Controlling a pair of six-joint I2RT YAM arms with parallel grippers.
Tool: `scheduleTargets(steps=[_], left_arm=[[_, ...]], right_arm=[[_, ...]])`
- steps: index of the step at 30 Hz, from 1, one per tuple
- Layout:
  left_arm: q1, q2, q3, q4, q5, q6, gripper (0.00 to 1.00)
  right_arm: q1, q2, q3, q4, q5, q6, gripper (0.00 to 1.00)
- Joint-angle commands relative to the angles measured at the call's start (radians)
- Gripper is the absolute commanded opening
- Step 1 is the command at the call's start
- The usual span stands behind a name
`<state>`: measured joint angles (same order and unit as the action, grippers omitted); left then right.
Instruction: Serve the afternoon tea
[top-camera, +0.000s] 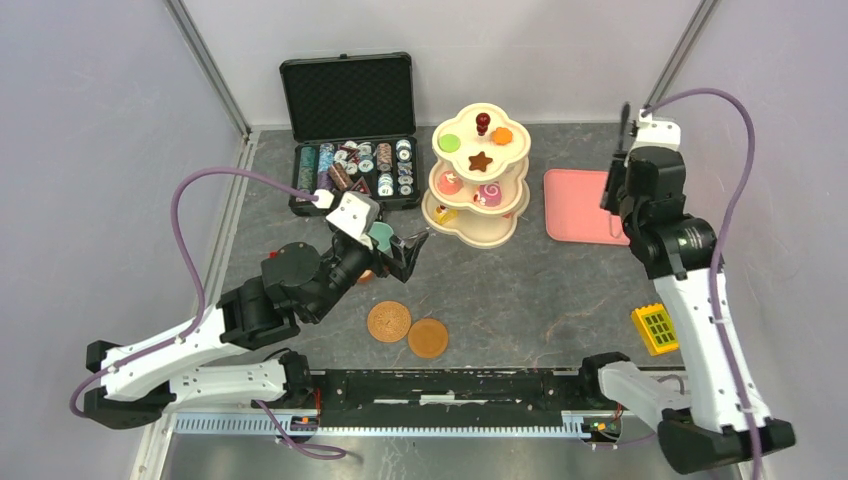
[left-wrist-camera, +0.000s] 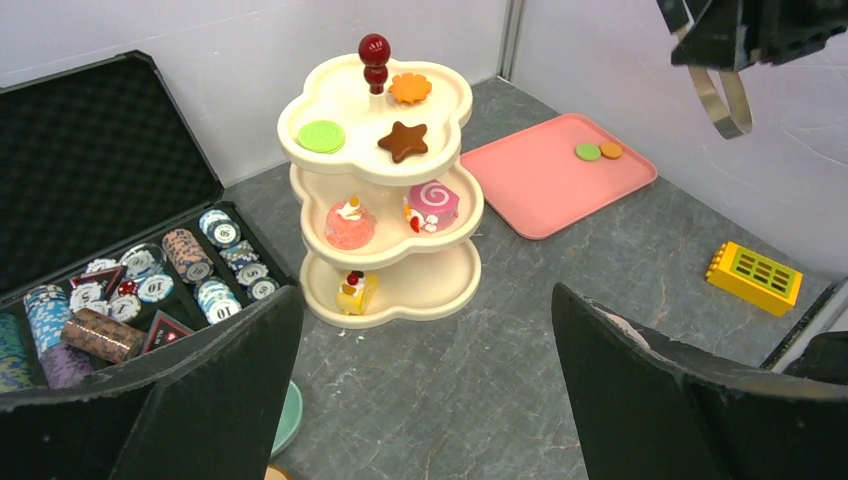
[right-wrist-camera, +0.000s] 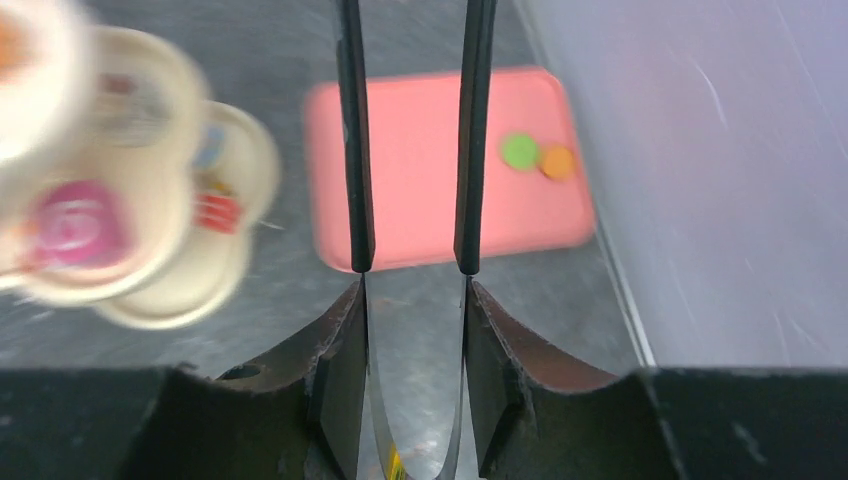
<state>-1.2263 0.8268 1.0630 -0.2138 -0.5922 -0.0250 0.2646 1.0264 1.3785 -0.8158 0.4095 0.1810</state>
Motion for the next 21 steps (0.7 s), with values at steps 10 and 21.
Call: scheduleTargets(steps=[10,21], left_arm=[[-0.007,-0.038,-0.071,0.109,0.04,0.053,1.0],[-0.006,-0.048,-0.107,0.119,0.005,0.086,1.0]], right_arm=[[-0.558,0.297,-0.39,0.332,-0.405,0.069,0.48],[-0.595,0.438,-0.44,0.434,-0.382,0.094,0.55]])
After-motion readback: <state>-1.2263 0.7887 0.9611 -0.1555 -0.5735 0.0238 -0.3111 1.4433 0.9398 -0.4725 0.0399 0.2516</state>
